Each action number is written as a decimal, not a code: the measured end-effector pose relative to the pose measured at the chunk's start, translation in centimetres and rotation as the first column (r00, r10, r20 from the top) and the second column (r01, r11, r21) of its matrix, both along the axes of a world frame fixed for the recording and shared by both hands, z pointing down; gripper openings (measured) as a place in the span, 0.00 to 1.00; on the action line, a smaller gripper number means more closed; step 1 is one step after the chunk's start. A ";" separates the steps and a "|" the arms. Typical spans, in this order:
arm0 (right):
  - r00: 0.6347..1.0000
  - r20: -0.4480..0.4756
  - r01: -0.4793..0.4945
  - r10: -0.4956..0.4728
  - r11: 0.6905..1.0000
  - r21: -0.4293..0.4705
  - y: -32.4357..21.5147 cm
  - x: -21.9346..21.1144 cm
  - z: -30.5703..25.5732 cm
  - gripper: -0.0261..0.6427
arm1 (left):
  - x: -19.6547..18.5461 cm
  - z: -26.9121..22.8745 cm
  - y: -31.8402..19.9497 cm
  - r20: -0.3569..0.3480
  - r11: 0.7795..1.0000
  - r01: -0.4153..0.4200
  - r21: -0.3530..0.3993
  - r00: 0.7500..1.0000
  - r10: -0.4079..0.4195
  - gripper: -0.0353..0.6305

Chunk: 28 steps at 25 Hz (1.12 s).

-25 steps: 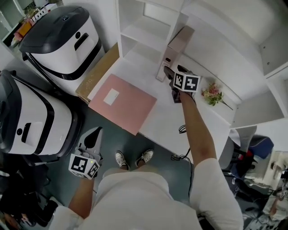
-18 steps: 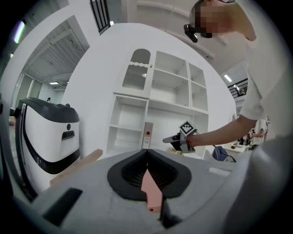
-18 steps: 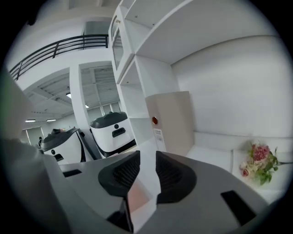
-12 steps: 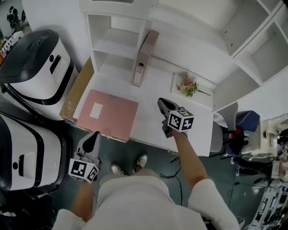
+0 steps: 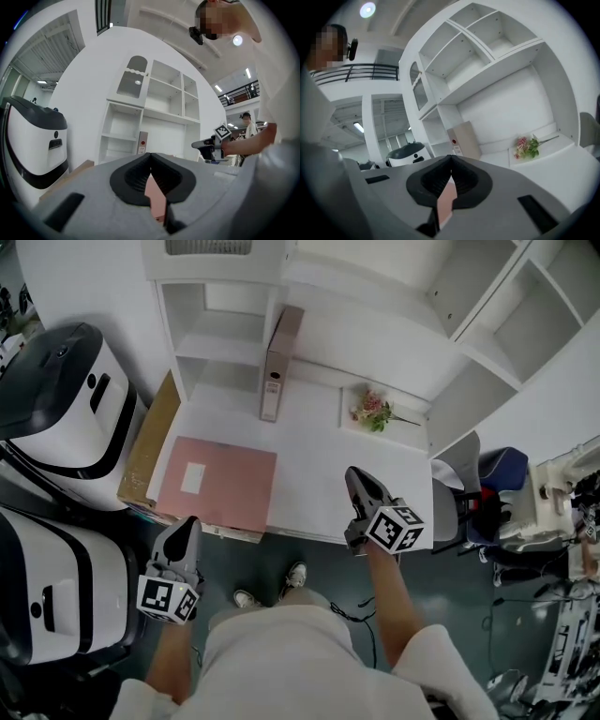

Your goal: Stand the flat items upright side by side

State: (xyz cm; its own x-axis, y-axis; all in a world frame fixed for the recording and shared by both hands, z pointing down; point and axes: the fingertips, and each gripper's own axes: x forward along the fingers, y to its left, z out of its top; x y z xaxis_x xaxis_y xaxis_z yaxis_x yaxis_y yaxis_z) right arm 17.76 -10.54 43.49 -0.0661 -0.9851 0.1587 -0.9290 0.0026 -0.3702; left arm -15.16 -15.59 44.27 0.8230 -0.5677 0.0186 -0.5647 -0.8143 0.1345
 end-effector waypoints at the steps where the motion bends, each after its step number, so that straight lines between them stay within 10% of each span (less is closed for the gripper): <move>1: 0.999 0.047 -0.012 0.011 1.000 0.017 0.7 -0.5 0.1 0.04 | -0.2 -0.2 0.0 0.000 1.000 0.005 0.004 1.000 -0.005 0.08; 11: 0.883 0.460 0.123 -0.096 0.992 -0.029 3.5 -11.9 10.0 0.14 | -5.7 0.5 0.7 0.039 0.992 0.127 -0.017 0.991 -0.126 0.08; 16: 0.711 0.668 0.282 -0.218 0.959 0.013 1.0 -20.0 14.0 0.21 | -10.2 1.7 1.9 0.072 0.972 0.233 -0.040 0.971 -0.230 0.08; 22: 0.499 0.866 0.312 -0.028 0.938 -0.149 -1.0 -27.2 21.2 0.31 | -13.8 2.8 3.3 0.124 0.942 0.325 -0.080 0.941 -0.314 0.08; 28: 0.426 0.905 0.330 -0.025 0.935 -0.129 -3.9 -30.8 23.6 0.41 | -14.6 3.3 4.4 0.153 0.938 0.331 -0.100 0.937 -0.314 0.08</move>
